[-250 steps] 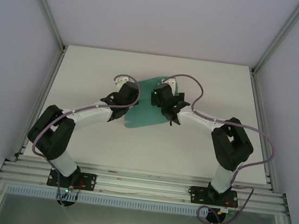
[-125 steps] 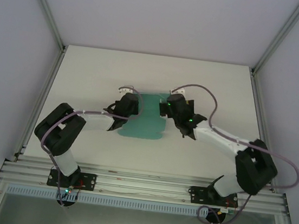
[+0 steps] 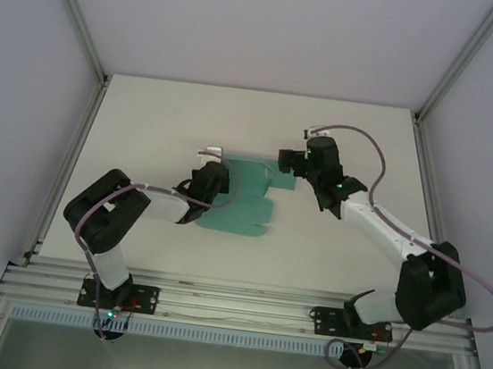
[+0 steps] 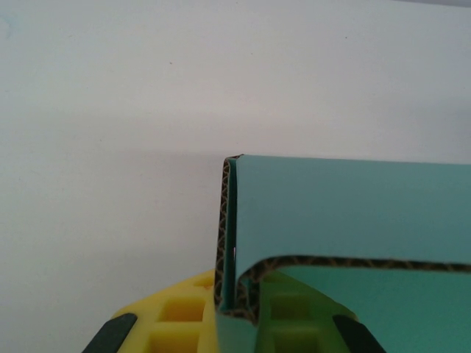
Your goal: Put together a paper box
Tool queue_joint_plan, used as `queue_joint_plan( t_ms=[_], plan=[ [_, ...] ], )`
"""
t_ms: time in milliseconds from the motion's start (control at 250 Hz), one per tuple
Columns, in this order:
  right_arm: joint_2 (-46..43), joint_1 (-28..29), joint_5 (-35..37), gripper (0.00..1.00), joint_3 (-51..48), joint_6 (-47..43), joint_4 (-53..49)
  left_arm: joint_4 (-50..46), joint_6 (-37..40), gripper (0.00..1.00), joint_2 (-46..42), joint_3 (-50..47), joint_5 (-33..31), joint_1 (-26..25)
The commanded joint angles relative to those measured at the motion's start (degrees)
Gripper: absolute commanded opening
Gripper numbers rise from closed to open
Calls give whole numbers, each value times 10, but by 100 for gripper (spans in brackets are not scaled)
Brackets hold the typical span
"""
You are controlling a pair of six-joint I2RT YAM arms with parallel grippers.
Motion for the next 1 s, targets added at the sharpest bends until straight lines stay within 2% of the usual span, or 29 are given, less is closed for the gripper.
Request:
queue_joint_plan(
  t_ms=[0, 220, 340, 448, 600, 875, 999],
  plan=[
    [35, 1, -39, 100, 4, -15, -7, 13, -1, 0, 6, 10, -11, -2],
    [102, 17, -74, 100, 10, -29, 20, 20, -1, 0, 12, 10, -1, -3],
    [133, 35, -57, 100, 22, -28, 42, 11, -6, 0, 17, 16, 0, -3],
    [139, 41, -48, 100, 22, -22, 67, 8, -8, 0, 13, 17, 5, -4],
    [100, 36, -39, 100, -4, -26, 38, -12, -3, 0, -3, 19, 1, -3],
    [-66, -26, -187, 100, -110, -69, -27, -40, 4, 0, -55, 15, 59, -1],
    [-109, -59, -274, 88, -129, -75, -33, -50, 5, 0, -82, 12, 93, -1]
  ],
)
